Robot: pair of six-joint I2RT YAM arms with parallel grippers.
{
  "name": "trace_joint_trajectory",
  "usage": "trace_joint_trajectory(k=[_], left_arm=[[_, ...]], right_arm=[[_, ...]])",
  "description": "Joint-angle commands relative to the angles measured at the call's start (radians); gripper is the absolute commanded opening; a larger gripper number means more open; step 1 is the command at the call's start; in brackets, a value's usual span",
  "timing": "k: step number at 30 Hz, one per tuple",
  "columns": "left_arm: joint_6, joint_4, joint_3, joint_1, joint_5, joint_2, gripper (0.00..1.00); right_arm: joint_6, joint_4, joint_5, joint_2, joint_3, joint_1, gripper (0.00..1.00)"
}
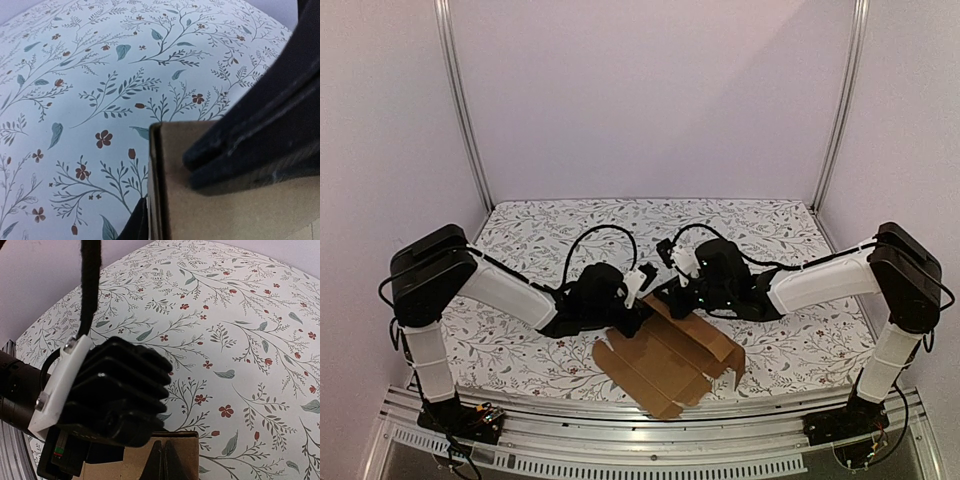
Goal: Fold the paper box
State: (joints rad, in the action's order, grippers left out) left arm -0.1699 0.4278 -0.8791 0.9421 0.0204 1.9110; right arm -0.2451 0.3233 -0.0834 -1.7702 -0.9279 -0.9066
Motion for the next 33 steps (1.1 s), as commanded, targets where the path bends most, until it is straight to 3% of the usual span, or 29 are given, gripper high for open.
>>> trace_joint_trajectory(k=[1,13,15,19,33], left_arm=[[-0.035,0.085,0.059,0.021,0.009,0.006,0.17],[-0.065,0.228,0.087,0.023,-0.011,0.036,0.2],[-0.067,0.234,0.078,0.023,-0.013,0.047,0.18],[-0.063,0.24,0.072,0.026,-0.013,0.061,0.0],[-0.029,0.226,0.073,0.045,0.021,0.063,0.0]], right_arm=[[-0.007,-0.025,0.013,-0.025,0.034,-0.002,0.0],[-0.008,-0.042,0.041,-0.02,0.042,-0.019,0.0],[-0.01,-0.045,0.045,-0.02,0.037,-0.021,0.0],[-0.014,-0.053,0.048,-0.02,0.024,-0.021,0.0],[-0.025,-0.07,0.04,0.006,-0.058,-0.026,0.0]])
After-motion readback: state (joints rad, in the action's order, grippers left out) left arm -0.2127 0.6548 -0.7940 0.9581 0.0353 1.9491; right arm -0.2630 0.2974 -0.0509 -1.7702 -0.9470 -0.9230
